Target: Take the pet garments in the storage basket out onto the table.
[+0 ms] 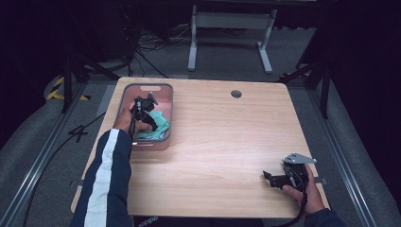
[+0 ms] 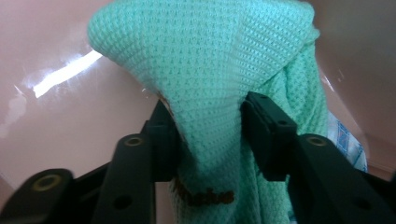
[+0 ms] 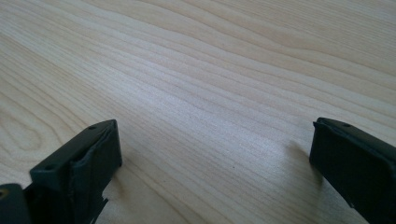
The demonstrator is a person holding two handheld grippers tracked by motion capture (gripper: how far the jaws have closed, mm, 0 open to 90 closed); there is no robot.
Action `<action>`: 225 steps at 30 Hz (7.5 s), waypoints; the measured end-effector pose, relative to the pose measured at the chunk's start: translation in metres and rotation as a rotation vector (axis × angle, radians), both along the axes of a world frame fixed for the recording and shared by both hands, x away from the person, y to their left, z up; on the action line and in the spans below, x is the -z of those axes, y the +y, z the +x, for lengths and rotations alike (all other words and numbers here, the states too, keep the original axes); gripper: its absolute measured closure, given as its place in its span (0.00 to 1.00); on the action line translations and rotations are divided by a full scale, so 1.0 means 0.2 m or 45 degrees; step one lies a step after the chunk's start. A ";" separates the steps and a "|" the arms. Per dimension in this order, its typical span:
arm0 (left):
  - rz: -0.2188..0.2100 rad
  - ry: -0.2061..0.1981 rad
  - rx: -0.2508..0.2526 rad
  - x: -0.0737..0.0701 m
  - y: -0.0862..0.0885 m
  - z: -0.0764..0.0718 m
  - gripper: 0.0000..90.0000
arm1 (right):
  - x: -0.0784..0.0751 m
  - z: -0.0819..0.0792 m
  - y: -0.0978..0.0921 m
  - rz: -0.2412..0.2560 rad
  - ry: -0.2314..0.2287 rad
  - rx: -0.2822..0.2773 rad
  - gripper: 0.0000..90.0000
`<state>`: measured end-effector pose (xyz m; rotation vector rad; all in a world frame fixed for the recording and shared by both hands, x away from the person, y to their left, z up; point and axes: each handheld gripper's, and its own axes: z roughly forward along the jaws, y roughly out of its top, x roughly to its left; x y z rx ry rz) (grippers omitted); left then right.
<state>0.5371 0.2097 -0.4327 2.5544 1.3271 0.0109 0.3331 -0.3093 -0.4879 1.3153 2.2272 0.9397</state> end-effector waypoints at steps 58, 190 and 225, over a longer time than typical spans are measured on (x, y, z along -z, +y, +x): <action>-0.631 -0.710 0.156 -0.43 0.10 -0.58 0.86 | 0.00 0.00 0.00 0.000 -0.002 0.001 0.03; -0.338 -0.521 0.571 -0.18 -0.83 -0.67 0.26 | 0.00 0.00 0.00 0.003 0.000 0.003 0.03; -0.129 -0.579 0.748 -0.18 -0.44 -0.94 0.26 | 0.00 0.00 0.00 0.003 0.000 0.006 0.03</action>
